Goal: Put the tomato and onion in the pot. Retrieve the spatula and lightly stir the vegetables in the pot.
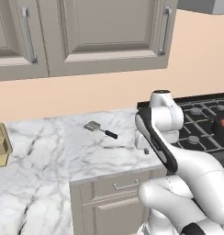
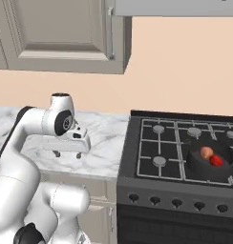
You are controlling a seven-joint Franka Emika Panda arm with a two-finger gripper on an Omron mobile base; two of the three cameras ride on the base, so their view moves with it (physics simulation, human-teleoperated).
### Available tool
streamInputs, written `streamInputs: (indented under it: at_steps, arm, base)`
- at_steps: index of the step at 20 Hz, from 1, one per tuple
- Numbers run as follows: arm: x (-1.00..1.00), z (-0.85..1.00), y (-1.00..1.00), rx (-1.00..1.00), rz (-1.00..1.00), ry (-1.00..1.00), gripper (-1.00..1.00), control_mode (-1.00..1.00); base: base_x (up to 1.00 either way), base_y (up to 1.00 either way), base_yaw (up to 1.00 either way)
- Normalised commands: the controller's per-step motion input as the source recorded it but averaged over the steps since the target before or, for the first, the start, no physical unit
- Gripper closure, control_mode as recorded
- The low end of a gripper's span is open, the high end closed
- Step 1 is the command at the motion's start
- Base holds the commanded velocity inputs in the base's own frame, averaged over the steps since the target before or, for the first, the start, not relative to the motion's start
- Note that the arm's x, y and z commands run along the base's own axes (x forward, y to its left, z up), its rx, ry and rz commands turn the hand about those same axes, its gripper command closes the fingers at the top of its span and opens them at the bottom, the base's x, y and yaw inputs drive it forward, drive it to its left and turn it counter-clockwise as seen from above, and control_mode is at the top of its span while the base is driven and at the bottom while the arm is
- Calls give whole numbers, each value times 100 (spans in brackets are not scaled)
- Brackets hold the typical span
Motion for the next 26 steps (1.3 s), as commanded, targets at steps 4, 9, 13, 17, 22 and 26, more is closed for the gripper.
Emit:
streamInputs:
  at_steps: [4,9,13,17,22,26]
  arm:
    - [0,0,0,0,0,0,-100,100]
    - [0,0,0,0,0,0,-100,100]
    - [0,0,0,0,0,0,-100,100]
    - [0,0,0,0,0,0,-100,100]
    - [0,0,0,0,2,0,-100,-100]
    - [5,-26,0,4,22,-16,-100,-100]
  base:
    - [87,58,-12]
    - [43,0,-5]
    - [0,0,0]
    - [0,0,0]
    - [0,0,0]
    - [0,0,0]
